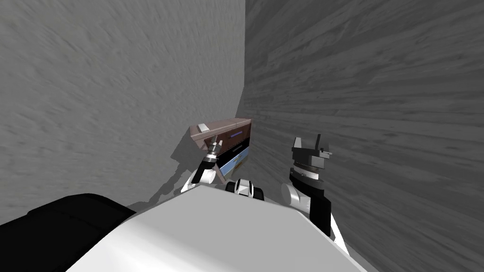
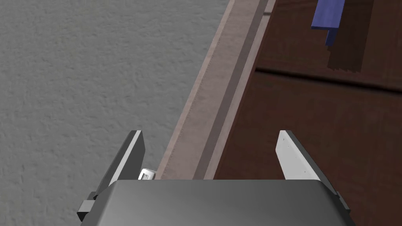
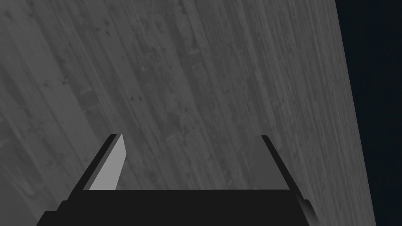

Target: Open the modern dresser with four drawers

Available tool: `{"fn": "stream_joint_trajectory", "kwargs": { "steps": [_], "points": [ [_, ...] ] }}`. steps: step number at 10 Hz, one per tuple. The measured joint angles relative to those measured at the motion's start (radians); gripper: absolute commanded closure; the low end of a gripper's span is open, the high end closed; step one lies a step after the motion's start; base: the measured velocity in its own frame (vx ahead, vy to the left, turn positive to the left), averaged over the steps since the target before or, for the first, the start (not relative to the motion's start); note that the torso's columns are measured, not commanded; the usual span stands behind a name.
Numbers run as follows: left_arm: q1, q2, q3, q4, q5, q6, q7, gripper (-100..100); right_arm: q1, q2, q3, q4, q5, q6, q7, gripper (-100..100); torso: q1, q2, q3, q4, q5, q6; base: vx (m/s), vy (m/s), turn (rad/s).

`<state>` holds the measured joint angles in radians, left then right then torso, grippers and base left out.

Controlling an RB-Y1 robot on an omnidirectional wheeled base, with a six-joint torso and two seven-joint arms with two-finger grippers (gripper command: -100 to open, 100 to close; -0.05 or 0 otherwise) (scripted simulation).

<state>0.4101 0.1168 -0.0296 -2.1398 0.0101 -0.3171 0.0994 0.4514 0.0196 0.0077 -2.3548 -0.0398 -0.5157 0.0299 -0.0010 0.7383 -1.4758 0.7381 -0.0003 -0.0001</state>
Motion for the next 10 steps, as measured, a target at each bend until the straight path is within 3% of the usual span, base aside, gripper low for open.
{"fn": "stream_joint_trajectory", "kwargs": {
  "steps": [4, 10],
  "points": [
    [-0.041, -0.007, -0.039, 0.052, -0.006, 0.079, 0.015, -100, 0.000, 0.000, 0.000, 0.000, 0.000, 0.000, 0.000, 0, 0.002, 0.000, 0.000, 0.000, 0.001, 0.000, 0.038, 0.051, -0.143],
    [-0.089, 0.016, -0.086, 0.123, -0.008, 0.184, 0.043, -100, 0.000, 0.000, 0.000, 0.000, 0.000, 0.000, 0.000, 0, 0.000, 0.001, 0.000, 0.000, 0.000, 0.000, 0.040, 0.031, -0.095]
  ]
}}
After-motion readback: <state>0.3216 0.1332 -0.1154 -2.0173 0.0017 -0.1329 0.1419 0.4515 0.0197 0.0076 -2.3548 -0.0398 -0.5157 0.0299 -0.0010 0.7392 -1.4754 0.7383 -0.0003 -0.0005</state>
